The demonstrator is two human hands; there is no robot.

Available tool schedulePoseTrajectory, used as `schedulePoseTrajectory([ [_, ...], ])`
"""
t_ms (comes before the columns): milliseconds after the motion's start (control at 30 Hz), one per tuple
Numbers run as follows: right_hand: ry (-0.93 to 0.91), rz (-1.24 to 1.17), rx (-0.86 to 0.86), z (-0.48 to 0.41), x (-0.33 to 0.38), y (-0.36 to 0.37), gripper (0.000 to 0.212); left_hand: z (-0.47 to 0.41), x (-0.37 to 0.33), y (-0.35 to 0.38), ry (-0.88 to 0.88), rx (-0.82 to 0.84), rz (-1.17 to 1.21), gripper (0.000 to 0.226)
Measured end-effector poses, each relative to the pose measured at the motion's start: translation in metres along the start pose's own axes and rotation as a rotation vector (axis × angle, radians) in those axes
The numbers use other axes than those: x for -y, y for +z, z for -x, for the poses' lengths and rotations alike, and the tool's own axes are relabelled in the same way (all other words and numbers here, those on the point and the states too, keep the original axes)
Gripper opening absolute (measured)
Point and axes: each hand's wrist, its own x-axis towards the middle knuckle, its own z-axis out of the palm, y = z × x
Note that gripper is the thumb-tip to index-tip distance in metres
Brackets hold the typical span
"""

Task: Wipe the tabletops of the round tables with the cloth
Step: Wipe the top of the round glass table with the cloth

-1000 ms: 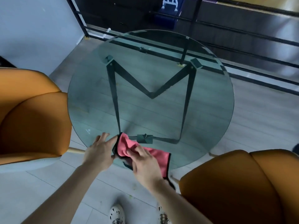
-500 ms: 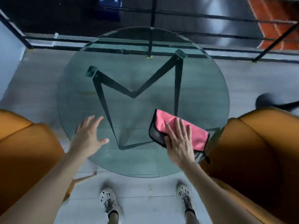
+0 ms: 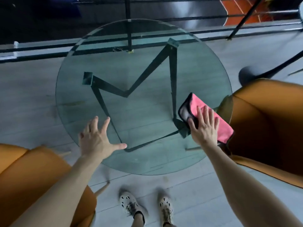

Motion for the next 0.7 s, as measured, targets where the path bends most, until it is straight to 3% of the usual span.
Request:
schedulePoseTrajectory([
  [67, 0.004, 0.01, -0.002, -0.003, 0.016, 0.002, 0.082, 0.002, 0.003, -0.001, 0.008, -0.031, -0.003, 0.149],
  [233, -0.501, 0.017, 0.058, 0.128, 0.114, 0.033, 0.071, 0.003, 0.006, -0.016, 0.041, 0.031, -0.021, 0.144],
  [333, -0.645, 0.04, 0.126, 0.156, 0.167, 0.041, 0.068, -0.021, 0.034, -0.029, 0.119, 0.116, 0.155, 0.117],
  [433, -0.765, 0.079, 0.149, 0.114, 0.188, 0.043, 0.067, -0.046, 0.055, -0.039, 0.088, 0.017, 0.196, 0.1],
  [533, -0.685, 0.065, 0.099, 0.039, 0.177, 0.037, 0.072, -0.069, 0.053, -0.045, 0.003, 0.014, 0.047, 0.129],
  [600, -0.501, 0.054, 0.065, -0.005, 0.152, 0.032, 0.076, -0.082, 0.053, -0.053, -0.017, 0.096, -0.016, 0.149],
  [700, -0.221, 0.063, 0.049, -0.055, 0.1, 0.019, 0.081, -0.09, 0.055, -0.061, -0.013, 0.196, -0.035, 0.155],
])
